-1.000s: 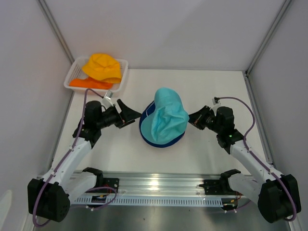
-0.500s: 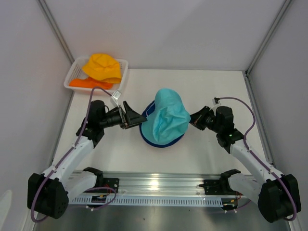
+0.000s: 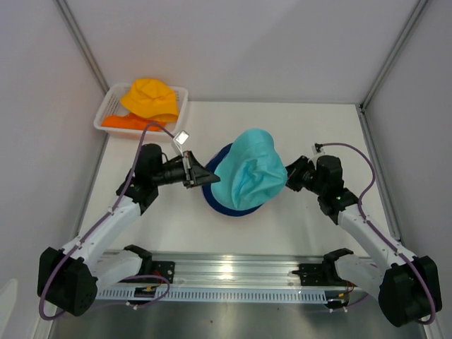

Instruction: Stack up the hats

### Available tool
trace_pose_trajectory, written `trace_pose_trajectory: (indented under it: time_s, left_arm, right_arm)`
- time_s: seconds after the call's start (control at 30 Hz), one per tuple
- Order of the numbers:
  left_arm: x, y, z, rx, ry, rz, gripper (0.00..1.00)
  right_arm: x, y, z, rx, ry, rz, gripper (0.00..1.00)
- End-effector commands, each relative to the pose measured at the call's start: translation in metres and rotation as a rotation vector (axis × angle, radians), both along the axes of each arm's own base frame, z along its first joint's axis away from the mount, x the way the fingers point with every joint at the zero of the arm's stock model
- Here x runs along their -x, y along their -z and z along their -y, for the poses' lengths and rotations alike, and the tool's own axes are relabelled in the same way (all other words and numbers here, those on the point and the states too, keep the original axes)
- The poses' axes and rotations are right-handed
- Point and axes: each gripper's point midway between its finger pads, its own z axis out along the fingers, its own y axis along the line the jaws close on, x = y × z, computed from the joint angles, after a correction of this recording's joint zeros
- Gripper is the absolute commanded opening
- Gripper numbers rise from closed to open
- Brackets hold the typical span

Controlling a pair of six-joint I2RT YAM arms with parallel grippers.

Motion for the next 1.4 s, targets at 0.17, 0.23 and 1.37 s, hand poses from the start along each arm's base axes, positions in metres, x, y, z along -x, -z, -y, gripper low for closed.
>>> trace_pose_trajectory:
  time_s: [0.17, 0.23, 1.37]
  left_arm:
    - [-0.009, -0.064, -0.005, 0.078, -0.099, 0.171, 0.01]
    - [-0.012, -0.068, -0.011, 0.094, -0.168, 0.178, 0.01]
    - [-0.043, 0.107, -0.062, -0.256, -0.548, -0.14, 0.01]
  right_arm:
    - [0.002, -0.031, 0.003, -0.006, 0.028, 0.005, 0.0]
    - [0.006, -0.029, 0.002, -0.02, 0.024, -0.052, 0.0]
    - [0.018, 0.048, 0.019, 0.128, 0.069, -0.242, 0.0]
